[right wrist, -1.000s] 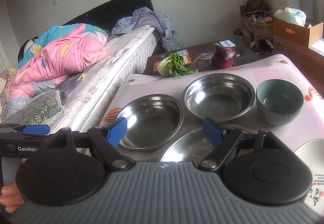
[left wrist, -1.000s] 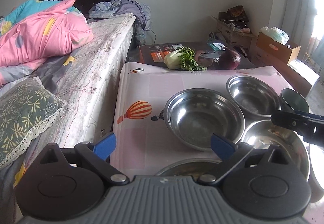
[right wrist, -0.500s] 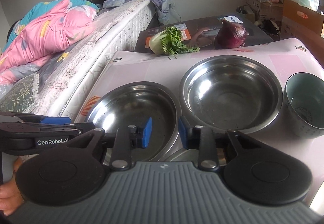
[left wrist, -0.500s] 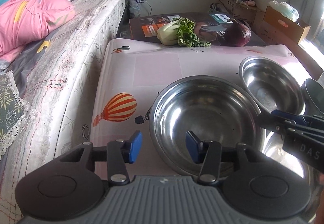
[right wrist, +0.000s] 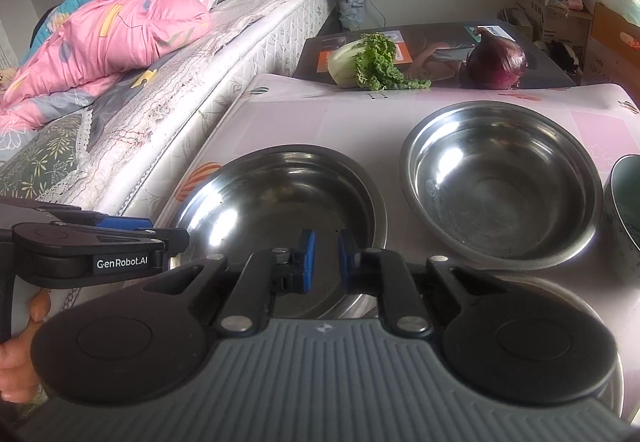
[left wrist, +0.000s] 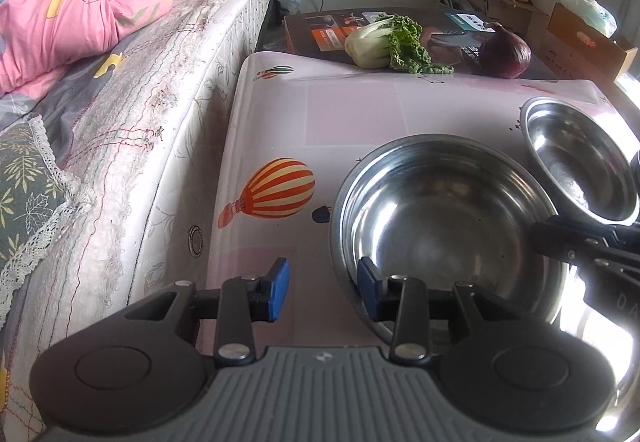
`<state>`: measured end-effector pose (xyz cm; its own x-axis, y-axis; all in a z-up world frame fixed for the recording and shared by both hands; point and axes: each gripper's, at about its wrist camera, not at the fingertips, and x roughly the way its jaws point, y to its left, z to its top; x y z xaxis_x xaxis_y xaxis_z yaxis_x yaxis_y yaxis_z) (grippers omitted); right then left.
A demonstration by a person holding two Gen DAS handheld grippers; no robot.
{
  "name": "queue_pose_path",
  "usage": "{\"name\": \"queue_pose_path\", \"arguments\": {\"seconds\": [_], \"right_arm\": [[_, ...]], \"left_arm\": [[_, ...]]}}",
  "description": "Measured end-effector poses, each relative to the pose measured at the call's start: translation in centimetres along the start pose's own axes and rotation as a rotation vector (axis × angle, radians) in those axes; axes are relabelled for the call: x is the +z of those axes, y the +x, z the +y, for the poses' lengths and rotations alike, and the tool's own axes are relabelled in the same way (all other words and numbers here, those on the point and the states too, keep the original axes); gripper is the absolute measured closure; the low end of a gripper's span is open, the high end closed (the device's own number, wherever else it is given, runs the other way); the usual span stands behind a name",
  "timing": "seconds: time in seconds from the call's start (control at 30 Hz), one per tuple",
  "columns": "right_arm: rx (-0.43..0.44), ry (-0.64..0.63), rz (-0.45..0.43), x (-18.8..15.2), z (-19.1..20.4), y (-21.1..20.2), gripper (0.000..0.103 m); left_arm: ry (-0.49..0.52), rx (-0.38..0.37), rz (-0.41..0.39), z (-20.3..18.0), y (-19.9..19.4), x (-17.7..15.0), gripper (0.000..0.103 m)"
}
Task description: Organize plates and bowls
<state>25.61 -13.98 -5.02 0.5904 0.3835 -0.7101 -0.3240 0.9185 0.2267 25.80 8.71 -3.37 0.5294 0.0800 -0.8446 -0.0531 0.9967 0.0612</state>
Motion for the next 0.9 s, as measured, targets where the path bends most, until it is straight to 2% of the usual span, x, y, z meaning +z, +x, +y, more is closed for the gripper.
{"name": "queue_pose_path", "arguments": {"seconds": [0.2,0.43,0.6,0.8,0.9], "right_arm": [[0.041,-0.018,0.004,0.1,1.0,-0.1,0.092],[0.005,0.003,-0.034,0.5,-0.7,-1.2,0.089],[-0.013,0.014,-0.017,0.9,-1.7,-0.2,0.089],[0.004,0.036,0.038,0.9,-2.1,1.8,0.083],[0.016,0.035,0.045,0.9,-2.0,2.2,0.083]], "left_arm": [[-0.022,0.002,0.014,1.2,0.2,-0.4,0.064],[-0.04,-0.021,0.012,2.0,0.3,-0.2,0.063],[-0.028,-0.02,0.018,1.8,0.7,0.0,0.063],[-0.028,-0.032,0.048,1.6,1.6,0.0,0.063],[-0.032,-0.044,0.049,1.6,1.9,-0.1,0.069]]}}
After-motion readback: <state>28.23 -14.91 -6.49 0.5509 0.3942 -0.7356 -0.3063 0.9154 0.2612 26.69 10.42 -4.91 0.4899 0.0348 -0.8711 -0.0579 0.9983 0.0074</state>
